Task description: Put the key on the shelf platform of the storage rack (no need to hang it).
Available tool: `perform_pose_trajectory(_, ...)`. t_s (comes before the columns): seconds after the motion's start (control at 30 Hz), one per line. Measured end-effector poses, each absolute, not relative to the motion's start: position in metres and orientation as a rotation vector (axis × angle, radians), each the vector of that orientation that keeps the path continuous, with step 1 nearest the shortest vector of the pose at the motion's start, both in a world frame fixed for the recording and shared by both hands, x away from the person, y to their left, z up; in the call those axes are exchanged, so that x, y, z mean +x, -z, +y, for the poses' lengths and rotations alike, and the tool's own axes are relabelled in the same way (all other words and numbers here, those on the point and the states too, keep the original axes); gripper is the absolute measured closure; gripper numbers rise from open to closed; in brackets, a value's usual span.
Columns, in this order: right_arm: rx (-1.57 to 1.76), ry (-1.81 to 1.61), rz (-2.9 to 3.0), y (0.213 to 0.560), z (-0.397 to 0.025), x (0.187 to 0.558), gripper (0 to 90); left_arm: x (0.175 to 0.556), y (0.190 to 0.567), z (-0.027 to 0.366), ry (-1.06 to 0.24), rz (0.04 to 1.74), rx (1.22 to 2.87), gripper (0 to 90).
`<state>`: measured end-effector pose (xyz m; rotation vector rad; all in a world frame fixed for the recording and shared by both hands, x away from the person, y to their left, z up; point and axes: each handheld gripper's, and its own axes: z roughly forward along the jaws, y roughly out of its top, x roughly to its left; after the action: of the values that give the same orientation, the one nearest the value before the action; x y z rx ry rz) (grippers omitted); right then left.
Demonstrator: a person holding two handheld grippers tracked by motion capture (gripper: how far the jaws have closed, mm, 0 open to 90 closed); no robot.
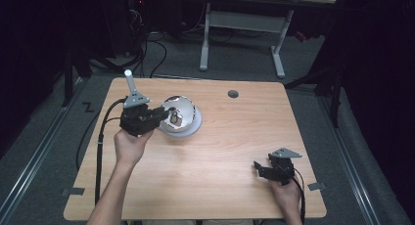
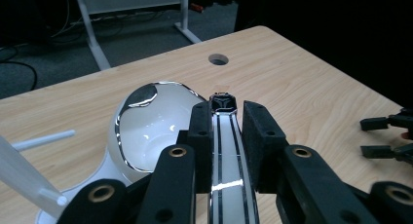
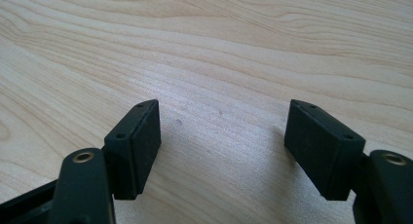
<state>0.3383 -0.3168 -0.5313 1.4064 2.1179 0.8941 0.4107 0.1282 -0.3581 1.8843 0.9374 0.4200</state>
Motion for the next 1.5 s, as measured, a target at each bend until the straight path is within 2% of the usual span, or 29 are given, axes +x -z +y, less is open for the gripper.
perform_pose_trajectory(0.47, 1.408, -0.9, 2.116, 0.531, -0.317, 0.338, 29.8, 0.435, 0.368, 0.122, -0.417, 0.988, 1.902, 74.9)
perform_pose_trajectory(1.5, 1.407, -0.899, 2.116, 0.531, -0.317, 0.338, 29.8, 0.462, 0.393, 0.106, -0.471, 1.054, 1.918, 74.9)
